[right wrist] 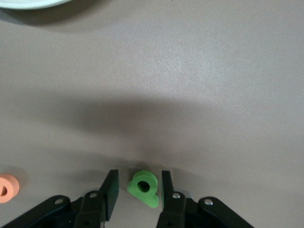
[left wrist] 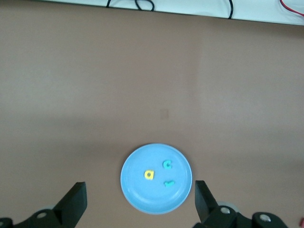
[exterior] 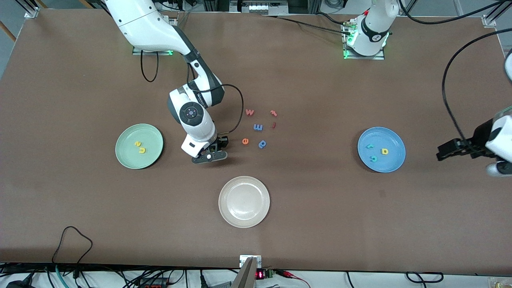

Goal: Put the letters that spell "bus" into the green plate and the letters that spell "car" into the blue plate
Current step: 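Lift the green p with the right gripper toward the green plate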

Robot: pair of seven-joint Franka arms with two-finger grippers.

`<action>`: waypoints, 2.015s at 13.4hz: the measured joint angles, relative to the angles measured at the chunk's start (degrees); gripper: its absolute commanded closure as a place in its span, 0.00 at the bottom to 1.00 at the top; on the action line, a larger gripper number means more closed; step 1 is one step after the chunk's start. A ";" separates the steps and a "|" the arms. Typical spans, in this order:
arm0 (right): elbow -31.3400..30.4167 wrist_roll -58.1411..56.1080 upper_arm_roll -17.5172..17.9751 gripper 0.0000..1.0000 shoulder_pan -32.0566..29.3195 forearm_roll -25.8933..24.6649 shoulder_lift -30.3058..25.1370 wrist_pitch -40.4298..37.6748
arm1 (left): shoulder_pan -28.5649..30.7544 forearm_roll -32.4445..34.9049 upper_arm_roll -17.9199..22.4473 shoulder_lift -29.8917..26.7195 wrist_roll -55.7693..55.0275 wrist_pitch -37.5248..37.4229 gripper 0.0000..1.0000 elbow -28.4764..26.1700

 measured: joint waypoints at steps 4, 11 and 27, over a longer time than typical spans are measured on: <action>0.01 0.00 0.02 0.55 0.07 0.00 0.51 0.00 | -0.93 -0.08 0.01 -2.96 -0.03 -2.27 0.00 -1.40; 0.05 0.00 0.03 0.57 0.18 -0.02 1.27 0.37 | -0.98 -0.09 0.38 -3.34 -0.08 -2.88 0.00 -2.06; 2.08 -6.18 -2.37 0.91 -4.12 -0.14 -4.07 -7.08 | -1.94 -0.10 0.37 -3.74 -0.06 -4.40 0.00 -2.26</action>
